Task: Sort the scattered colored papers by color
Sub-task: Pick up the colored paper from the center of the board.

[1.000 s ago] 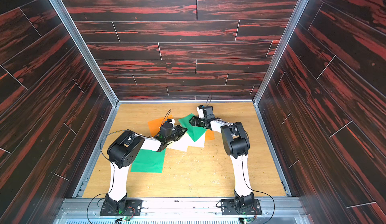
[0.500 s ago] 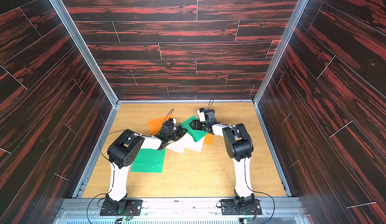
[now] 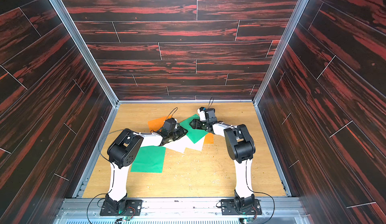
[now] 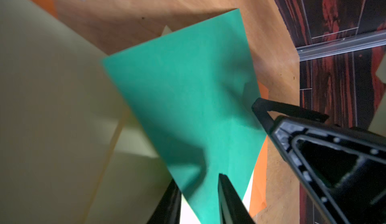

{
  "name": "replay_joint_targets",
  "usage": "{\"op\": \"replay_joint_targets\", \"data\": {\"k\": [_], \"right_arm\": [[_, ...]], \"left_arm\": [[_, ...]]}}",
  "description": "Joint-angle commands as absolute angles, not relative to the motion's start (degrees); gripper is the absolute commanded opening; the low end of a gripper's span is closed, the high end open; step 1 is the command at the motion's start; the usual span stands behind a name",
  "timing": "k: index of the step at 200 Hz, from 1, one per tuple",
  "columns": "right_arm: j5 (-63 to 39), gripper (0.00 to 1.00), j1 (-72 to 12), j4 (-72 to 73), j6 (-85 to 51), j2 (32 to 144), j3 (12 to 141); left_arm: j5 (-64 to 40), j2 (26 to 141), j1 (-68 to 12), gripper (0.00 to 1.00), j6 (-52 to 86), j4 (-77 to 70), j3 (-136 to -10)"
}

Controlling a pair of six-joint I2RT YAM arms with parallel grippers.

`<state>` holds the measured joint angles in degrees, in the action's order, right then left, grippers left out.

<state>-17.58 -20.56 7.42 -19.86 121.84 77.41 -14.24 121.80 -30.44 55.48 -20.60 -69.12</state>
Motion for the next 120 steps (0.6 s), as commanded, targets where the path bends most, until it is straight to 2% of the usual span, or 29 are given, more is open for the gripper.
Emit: {"op": "replay_joint_targets", "data": {"k": [1,16,120], "right_arm": [[-17.8,0.73,-20.8,6.2,-19.2,123.9,78.6],[-17.6,0.72,-20.8,5.7,-19.3,124.9,79.0],[-19.1,0.71,-20.8,4.9,-20.0,129.4,79.8]], "left_arm": [[-14.1,122.5,-30.3,0.40,55.1,-20.5,-70.9],[-14.7,123.5,-30.2,0.44,55.6,-21.8,-71.7],[-15.0,126.1,-30.2,0.47,59.1,-31.0,-71.6]]}}
